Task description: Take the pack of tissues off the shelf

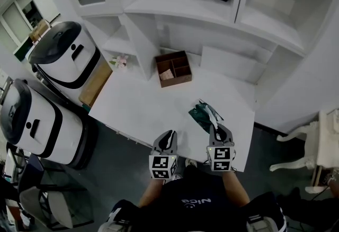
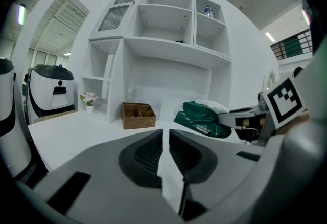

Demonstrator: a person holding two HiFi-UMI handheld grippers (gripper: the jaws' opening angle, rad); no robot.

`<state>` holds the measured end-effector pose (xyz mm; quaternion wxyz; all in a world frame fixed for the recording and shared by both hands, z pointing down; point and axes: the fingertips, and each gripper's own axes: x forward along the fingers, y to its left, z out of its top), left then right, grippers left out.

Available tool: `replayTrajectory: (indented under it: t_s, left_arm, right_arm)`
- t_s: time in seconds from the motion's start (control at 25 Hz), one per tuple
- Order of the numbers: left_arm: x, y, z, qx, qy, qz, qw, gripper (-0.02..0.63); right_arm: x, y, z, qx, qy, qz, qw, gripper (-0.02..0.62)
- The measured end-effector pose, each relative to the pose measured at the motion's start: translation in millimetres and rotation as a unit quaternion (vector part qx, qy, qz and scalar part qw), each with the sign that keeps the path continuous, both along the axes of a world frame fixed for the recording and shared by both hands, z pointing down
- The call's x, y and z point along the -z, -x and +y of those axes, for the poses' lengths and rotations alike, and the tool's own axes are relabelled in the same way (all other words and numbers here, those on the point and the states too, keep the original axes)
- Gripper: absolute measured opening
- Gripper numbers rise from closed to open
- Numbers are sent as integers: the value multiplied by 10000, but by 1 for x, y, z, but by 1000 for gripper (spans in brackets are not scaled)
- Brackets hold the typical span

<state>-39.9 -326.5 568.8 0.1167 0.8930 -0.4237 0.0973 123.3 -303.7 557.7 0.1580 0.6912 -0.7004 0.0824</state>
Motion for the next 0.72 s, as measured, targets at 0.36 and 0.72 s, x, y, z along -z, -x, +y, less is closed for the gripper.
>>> replayTrajectory:
  t_s: [0.36, 0.72]
  left_arm:
    - [13, -6, -3, -15, -102, 313, 9995, 3]
    - [12, -4, -6, -27, -106, 297, 9995, 3]
  right_arm:
    - [6, 2, 0, 168, -122, 135, 9997, 18]
    - [5, 6, -2, 302, -121, 316, 9990, 18]
